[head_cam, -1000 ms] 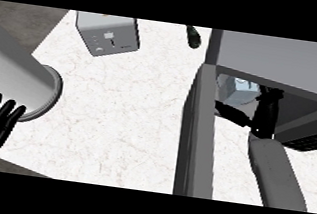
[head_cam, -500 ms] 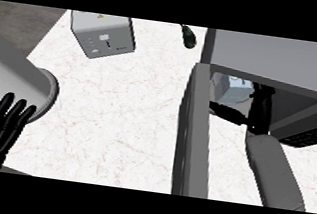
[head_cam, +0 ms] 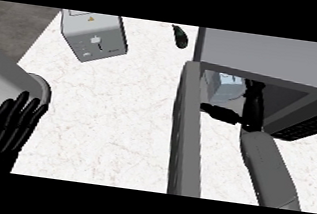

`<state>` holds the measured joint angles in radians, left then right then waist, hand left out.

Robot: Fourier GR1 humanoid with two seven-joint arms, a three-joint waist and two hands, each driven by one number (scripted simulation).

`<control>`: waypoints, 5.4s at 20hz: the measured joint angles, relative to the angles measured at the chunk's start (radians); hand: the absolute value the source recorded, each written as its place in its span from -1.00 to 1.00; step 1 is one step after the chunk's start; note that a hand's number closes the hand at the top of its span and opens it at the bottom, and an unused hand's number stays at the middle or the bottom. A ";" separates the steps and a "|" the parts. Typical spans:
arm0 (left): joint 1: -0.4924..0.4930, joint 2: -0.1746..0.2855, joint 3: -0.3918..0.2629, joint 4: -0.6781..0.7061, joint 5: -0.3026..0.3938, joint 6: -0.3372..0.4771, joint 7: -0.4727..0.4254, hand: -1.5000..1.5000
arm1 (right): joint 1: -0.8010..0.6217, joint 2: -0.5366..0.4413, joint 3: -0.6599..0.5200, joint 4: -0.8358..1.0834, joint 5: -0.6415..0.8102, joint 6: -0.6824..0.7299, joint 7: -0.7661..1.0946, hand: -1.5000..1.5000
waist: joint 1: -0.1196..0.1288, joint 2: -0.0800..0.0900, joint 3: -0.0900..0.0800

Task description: Pick up the milk, place it into the microwave and close the microwave

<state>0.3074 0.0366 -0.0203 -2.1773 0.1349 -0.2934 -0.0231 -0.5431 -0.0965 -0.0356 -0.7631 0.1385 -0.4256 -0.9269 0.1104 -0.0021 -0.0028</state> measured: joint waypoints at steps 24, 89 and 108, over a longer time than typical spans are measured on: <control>-0.186 -0.010 -0.202 0.294 -0.194 -0.052 -0.014 1.00 | 0.041 -0.018 -0.042 0.115 -0.180 0.393 0.150 -1.00 | -0.109 0.002 0.002; -1.180 -0.037 -0.780 1.267 0.604 0.963 -0.327 1.00 | 0.600 -0.392 -0.037 -1.151 -0.759 0.888 0.699 -1.00 | -0.396 0.068 -0.004; -1.178 -0.037 -0.786 1.294 0.733 0.943 -0.519 1.00 | 0.538 -0.458 -0.087 -1.183 -0.876 0.889 0.766 -1.00 | -0.417 0.077 0.000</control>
<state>-0.8708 -0.0006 -0.8065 -0.8836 0.8684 0.6498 -0.5418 -0.0056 -0.5542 -0.1221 -1.9460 -0.7371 0.4631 -0.1610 -0.3070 0.0750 -0.0026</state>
